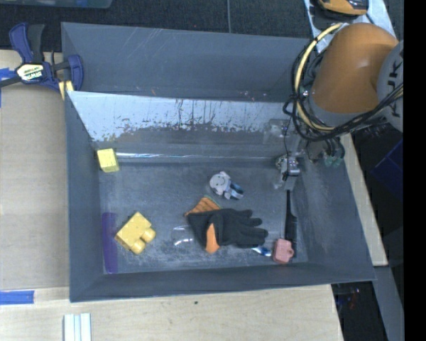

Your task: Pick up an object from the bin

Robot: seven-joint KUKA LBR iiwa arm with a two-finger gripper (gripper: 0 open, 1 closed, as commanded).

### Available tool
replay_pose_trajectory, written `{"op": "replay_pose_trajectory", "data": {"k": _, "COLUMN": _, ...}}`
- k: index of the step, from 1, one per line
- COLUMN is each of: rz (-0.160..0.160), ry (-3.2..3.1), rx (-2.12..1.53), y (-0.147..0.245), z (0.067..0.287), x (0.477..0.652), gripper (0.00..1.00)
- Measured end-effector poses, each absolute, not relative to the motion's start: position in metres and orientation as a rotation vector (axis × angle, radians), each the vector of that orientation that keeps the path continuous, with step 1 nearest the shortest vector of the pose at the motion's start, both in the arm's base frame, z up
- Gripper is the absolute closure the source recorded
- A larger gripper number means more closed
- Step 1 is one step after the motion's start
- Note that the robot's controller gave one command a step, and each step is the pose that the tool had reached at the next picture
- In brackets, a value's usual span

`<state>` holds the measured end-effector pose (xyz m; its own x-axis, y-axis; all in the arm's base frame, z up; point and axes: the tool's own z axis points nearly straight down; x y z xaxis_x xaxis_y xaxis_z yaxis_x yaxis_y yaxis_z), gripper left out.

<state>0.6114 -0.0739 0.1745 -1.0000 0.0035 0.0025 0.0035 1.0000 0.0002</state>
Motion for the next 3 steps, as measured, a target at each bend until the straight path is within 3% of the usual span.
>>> {"op": "replay_pose_trajectory", "data": {"k": 1, "rz": 0.001, "ry": -3.146, "rx": -0.003, "y": -0.074, "z": 0.178, "x": 0.613, "gripper": 0.0}}
{"op": "replay_pose_trajectory", "data": {"k": 2, "rz": 0.0, "ry": -3.148, "rx": -0.142, "y": -0.03, "z": 0.101, "x": 0.611, "gripper": 0.0}}
{"op": "replay_pose_trajectory", "data": {"k": 3, "rz": 0.002, "ry": -3.144, "rx": -0.187, "y": -0.013, "z": 0.096, "x": 0.616, "gripper": 0.0}}
